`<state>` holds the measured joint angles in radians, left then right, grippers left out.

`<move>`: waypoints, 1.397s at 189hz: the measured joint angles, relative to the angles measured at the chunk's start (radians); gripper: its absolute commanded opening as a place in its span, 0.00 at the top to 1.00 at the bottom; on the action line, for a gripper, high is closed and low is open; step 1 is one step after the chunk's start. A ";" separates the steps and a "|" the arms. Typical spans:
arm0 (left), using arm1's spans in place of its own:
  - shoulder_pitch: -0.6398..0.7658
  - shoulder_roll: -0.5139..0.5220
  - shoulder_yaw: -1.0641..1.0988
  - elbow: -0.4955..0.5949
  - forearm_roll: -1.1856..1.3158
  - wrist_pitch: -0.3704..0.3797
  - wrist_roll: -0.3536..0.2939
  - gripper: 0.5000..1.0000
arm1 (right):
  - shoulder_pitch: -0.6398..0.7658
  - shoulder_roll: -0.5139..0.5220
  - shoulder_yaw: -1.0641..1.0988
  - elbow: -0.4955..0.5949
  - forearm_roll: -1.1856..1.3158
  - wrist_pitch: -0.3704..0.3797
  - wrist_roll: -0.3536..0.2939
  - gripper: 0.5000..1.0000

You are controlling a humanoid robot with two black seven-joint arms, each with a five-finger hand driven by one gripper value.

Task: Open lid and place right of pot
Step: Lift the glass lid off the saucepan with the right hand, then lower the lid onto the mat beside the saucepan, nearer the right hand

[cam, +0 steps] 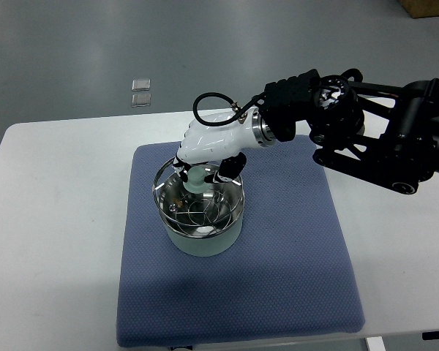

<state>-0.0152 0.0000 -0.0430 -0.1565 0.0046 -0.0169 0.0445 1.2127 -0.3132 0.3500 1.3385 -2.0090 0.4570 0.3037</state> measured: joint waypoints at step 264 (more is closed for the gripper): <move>0.000 0.000 0.000 0.000 0.000 0.000 0.000 0.00 | -0.235 -0.165 -0.002 -0.184 -0.052 -0.135 -0.012 1.00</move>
<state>-0.0154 0.0000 -0.0430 -0.1565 0.0046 -0.0169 0.0445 0.9782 -0.4783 0.3483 1.1543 -2.0609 0.3223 0.2915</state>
